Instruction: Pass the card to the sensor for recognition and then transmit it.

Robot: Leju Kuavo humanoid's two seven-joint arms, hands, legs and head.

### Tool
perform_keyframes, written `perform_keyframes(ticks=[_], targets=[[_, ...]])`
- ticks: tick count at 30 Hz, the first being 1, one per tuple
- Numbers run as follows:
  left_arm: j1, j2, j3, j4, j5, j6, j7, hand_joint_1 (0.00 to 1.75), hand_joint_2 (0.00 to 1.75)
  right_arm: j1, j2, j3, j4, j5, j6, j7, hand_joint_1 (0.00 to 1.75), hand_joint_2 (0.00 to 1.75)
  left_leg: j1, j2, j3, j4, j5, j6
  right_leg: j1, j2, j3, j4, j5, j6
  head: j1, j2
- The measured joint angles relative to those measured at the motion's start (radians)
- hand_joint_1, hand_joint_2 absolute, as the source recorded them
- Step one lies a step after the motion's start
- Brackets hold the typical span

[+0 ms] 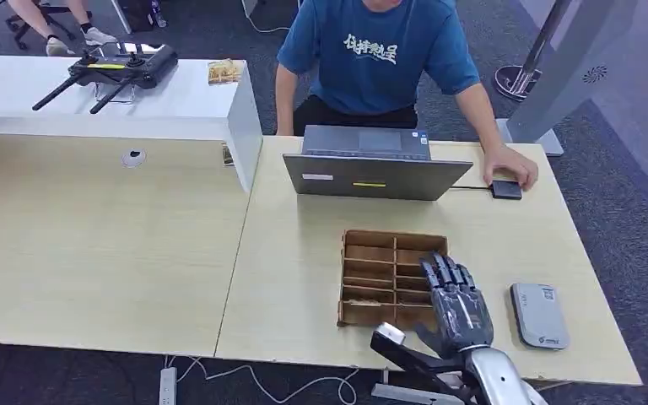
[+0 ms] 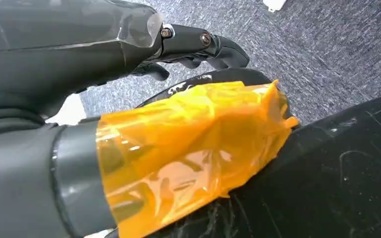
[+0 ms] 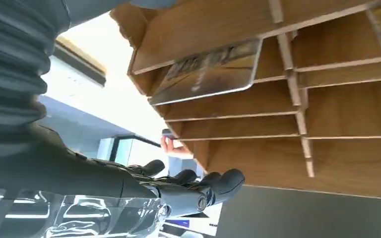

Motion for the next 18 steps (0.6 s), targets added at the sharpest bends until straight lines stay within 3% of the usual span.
perform_keyframes(ticks=[18], targets=[[-0.001,0.002,-0.007,0.000,-0.008,-0.013,0.004,0.00,0.00,0.020,-0.011,-0.003,-0.036,0.093,-0.001,0.060,0.00,1.75,0.000,0.000,0.000,0.000,0.000,0.000,0.000,0.000,0.000,0.000,0.000,0.000,0.000,0.000]])
